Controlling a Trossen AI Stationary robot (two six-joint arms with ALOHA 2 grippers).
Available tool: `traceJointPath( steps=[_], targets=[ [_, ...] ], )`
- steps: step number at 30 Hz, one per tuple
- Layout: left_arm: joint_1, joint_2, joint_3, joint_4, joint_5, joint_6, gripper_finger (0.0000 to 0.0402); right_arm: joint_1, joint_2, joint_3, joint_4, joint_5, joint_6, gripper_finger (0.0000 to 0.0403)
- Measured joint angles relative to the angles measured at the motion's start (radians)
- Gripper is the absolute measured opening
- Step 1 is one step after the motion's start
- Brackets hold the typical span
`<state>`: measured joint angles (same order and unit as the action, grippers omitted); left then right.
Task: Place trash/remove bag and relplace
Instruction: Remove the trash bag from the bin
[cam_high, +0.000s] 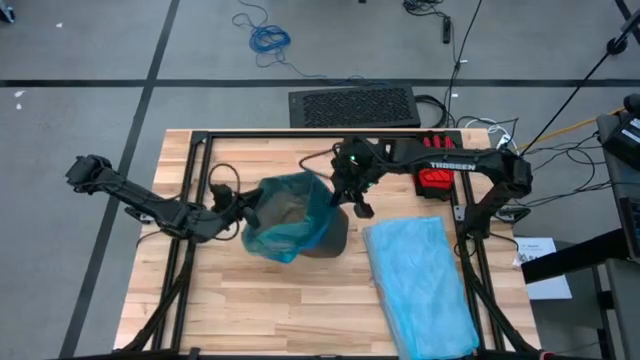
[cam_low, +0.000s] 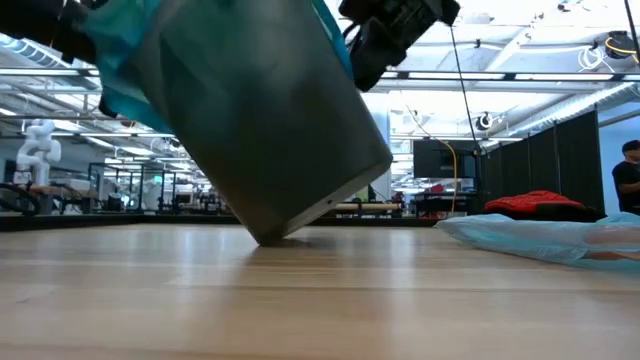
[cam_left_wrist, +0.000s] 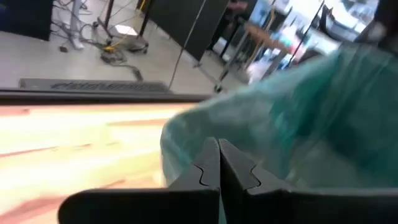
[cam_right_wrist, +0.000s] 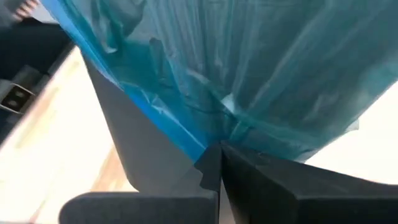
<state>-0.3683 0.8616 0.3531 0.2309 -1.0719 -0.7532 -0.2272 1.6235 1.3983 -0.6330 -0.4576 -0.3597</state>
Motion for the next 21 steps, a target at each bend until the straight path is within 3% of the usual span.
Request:
traceJointPath(
  steps=[8,15,21],
  targets=[
    [0.058,0.003,0.008,0.007,0.103,0.012,0.0000,0.042,-0.079,0.000,-0.006,0.048,0.003,0.0000],
    [0.062,0.002,0.094,0.019,0.130,0.176,0.0000,0.030,-0.127,0.000,-0.049,0.186,-0.022,0.0000],
    [0.066,0.001,0.210,-0.015,0.166,0.344,0.0000,0.024,-0.154,0.000,-0.066,0.201,-0.026,0.0000]
  ],
)
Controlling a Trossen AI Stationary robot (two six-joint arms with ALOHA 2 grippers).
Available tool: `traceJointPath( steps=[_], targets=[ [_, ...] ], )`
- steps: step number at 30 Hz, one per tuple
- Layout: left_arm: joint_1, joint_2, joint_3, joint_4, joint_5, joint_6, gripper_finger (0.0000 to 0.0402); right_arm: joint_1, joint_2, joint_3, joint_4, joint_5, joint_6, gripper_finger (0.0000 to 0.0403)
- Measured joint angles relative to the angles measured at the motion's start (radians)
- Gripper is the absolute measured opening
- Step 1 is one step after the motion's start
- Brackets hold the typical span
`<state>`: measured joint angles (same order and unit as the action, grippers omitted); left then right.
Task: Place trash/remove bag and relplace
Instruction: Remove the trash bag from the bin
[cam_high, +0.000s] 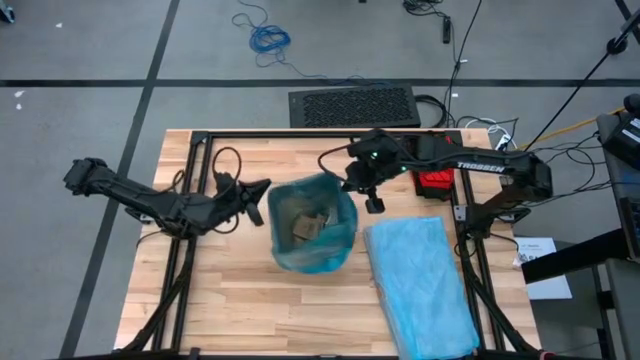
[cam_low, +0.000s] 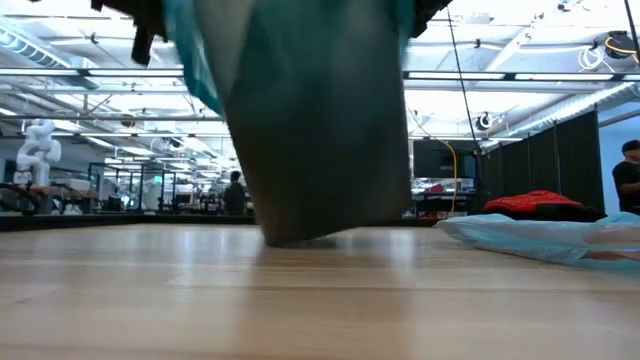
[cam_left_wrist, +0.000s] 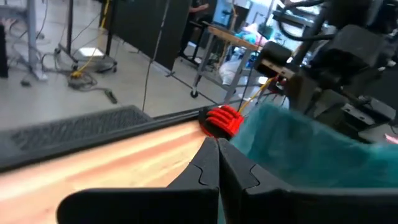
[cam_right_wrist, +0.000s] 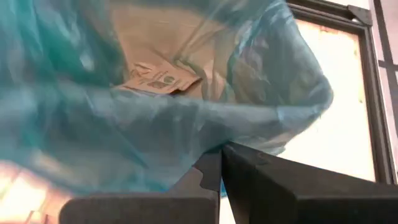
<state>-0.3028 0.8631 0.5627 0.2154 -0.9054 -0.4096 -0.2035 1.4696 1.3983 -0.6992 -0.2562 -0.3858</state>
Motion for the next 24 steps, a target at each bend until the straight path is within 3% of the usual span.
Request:
traceJointPath(
  steps=[6,11,19,24],
  targets=[
    [0.028,-0.001,0.132,-0.214,0.021,0.022,0.0000,-0.002,-0.036,0.000,-0.019,0.068,-0.005,0.0000],
    [0.055,-0.001,0.147,-0.354,0.022,-0.055,0.0000,-0.021,-0.073,0.000,-0.039,0.102,-0.004,0.0000],
    [0.124,-0.043,0.147,-0.746,0.032,-0.357,0.0000,-0.057,-0.100,0.000,-0.068,0.101,0.002,0.0000],
    [0.154,-0.048,0.131,-0.879,0.137,-0.500,0.0000,-0.064,-0.100,0.000,-0.124,0.057,0.035,0.0000]
  ],
)
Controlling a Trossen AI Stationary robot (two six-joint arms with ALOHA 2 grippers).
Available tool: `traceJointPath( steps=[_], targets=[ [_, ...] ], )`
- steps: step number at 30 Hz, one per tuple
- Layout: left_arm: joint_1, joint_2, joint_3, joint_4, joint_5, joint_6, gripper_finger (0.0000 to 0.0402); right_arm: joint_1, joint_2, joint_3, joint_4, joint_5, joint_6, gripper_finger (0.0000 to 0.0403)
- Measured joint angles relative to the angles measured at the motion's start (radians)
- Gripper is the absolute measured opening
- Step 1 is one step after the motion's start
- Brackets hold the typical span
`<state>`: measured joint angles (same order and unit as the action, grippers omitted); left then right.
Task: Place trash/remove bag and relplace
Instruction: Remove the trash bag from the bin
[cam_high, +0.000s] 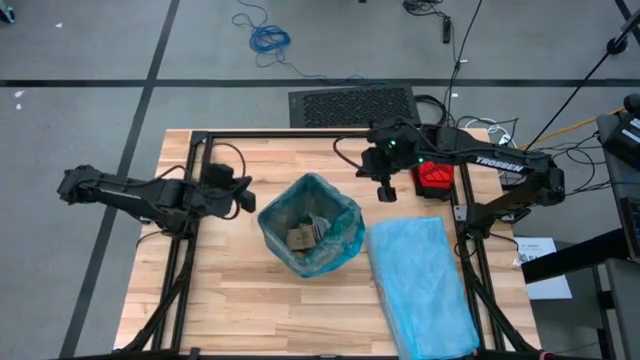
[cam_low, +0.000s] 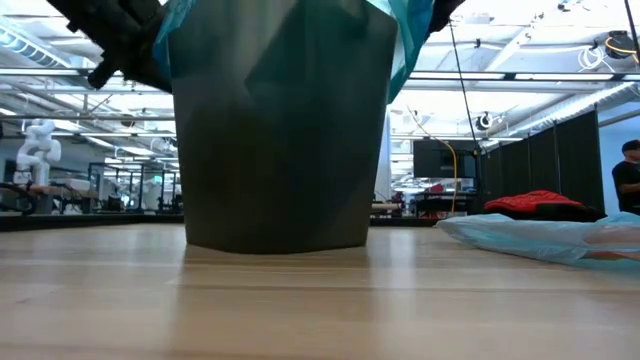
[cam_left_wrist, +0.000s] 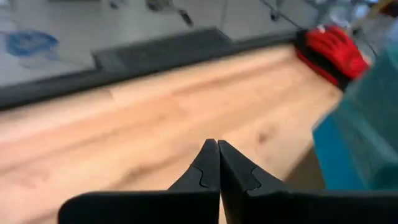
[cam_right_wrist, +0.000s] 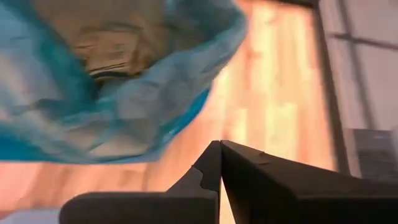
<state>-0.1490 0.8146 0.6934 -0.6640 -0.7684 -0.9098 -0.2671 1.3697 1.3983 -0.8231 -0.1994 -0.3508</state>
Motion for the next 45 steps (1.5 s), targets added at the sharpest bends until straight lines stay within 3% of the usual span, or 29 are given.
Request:
traceJointPath(
  steps=[4,10,14,23,29,34,41,45],
  targets=[
    [-0.001,0.007,-0.028,0.060,0.080,0.006,0.0000,0.051,-0.022,-0.001,-0.067,-0.125,0.052,0.0000],
    [-0.001,0.010,-0.064,0.125,0.093,0.007,0.0000,0.236,-0.063,-0.003,-0.151,-0.122,0.100,0.0000],
    [-0.004,0.020,-0.065,0.181,0.123,0.032,0.0000,0.346,-0.060,-0.070,-0.064,-0.118,0.145,0.0000],
    [-0.022,0.096,-0.065,0.317,0.199,0.035,0.0000,0.384,-0.058,-0.318,0.320,0.198,0.238,0.0000],
    [-0.058,0.163,-0.065,0.409,0.218,0.028,0.0000,0.346,-0.059,-0.330,0.351,0.398,0.228,0.0000],
    [-0.087,0.192,-0.065,0.438,0.217,0.028,0.0000,0.286,-0.059,-0.330,0.348,0.418,0.195,0.0000],
    [-0.173,0.171,-0.065,0.353,0.049,0.107,0.0000,0.266,-0.100,-0.330,0.342,0.539,0.155,0.0000],
    [-0.224,0.169,-0.065,0.266,-0.035,0.088,0.0000,0.266,-0.136,-0.330,0.340,0.545,0.153,0.0000]
  ],
)
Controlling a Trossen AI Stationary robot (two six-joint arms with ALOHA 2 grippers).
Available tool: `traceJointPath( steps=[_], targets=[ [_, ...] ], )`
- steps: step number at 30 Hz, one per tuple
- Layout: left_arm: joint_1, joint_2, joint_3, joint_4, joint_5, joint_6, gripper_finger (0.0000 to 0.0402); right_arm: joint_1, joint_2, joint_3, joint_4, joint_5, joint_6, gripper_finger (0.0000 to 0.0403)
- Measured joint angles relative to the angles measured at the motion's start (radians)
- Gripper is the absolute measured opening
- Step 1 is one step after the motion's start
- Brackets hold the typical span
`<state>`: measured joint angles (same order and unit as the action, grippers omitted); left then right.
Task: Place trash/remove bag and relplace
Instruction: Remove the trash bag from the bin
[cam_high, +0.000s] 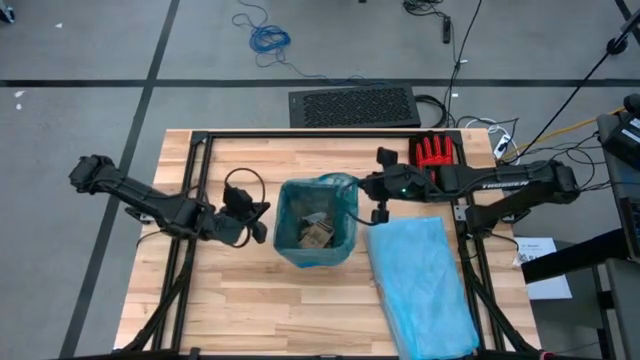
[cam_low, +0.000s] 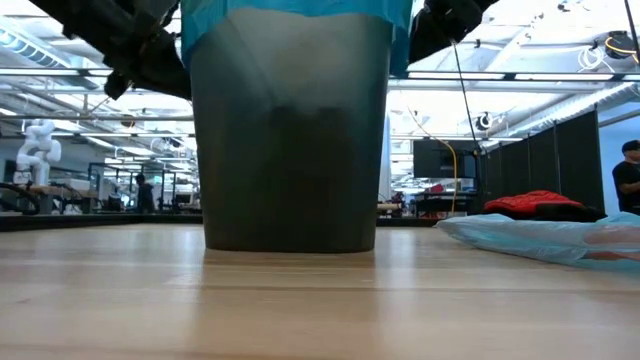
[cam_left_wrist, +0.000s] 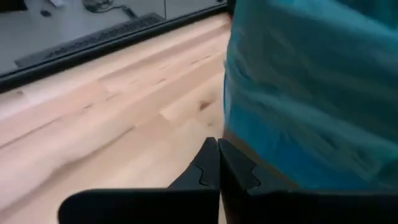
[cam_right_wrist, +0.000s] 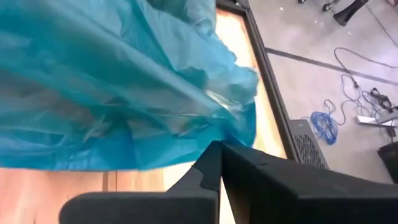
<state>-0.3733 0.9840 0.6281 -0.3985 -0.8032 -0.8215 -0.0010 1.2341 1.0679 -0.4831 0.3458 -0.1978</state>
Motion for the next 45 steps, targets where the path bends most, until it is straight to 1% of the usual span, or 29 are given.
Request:
traceJointPath(
  steps=[3,7,9,11,14,17,19,21,24,26,28,32,35,38,40,45],
  targets=[
    [-0.043,0.000,0.000,-0.043,0.013,-0.098,0.0000,0.000,-0.023,0.000,-0.015,-0.002,0.016,0.0000],
    [-0.119,0.000,0.000,-0.066,0.067,-0.297,0.0000,0.000,-0.043,0.000,-0.031,-0.003,0.045,0.0000],
    [-0.163,0.000,0.000,-0.049,0.069,-0.364,0.0000,0.001,-0.044,0.000,-0.033,-0.006,0.048,0.0000],
    [-0.204,0.001,0.000,-0.023,0.049,-0.402,0.0000,0.003,-0.044,0.000,-0.035,-0.007,0.048,0.0000],
    [-0.241,0.003,-0.050,0.116,-0.006,-0.425,0.0000,0.003,-0.044,0.000,-0.032,-0.008,0.047,0.0000],
    [-0.250,0.004,-0.169,0.324,-0.010,-0.434,0.0000,0.003,-0.043,0.000,-0.031,-0.008,0.044,0.0000],
    [-0.249,0.011,-0.264,0.504,-0.015,-0.458,0.0000,0.003,-0.043,0.000,-0.029,-0.008,0.035,0.0000],
    [-0.249,0.017,-0.357,0.708,-0.044,-0.461,0.0000,0.003,-0.043,0.000,-0.026,-0.008,0.031,0.0000],
    [-0.249,0.030,-0.458,1.046,-0.075,-0.384,0.0000,0.003,-0.043,0.000,-0.018,-0.008,0.023,0.0000],
    [-0.249,0.044,-0.496,1.170,-0.073,-0.333,0.0000,0.003,-0.043,0.000,-0.018,-0.008,0.018,0.0000],
    [-0.243,0.060,-0.509,1.208,-0.071,-0.341,0.0000,0.003,-0.043,0.000,-0.014,-0.009,0.012,0.0000],
    [-0.228,0.098,-0.511,1.201,-0.039,-0.426,0.0000,0.003,-0.043,0.000,-0.008,-0.009,0.011,0.0000],
    [-0.216,0.129,-0.511,1.204,-0.004,-0.435,0.0000,0.003,-0.043,0.000,-0.007,-0.011,0.011,0.0000],
    [-0.207,0.147,-0.511,1.231,0.000,-0.455,0.0004,0.003,-0.043,0.000,-0.007,-0.012,0.011,0.0000],
    [-0.200,0.155,-0.511,1.273,0.024,-0.447,0.0016,0.003,-0.043,0.000,-0.007,-0.012,0.010,0.0000],
    [-0.187,0.161,-0.510,1.401,0.096,-0.350,0.0062,0.003,-0.043,0.000,-0.007,-0.012,0.010,0.0000]
  ],
)
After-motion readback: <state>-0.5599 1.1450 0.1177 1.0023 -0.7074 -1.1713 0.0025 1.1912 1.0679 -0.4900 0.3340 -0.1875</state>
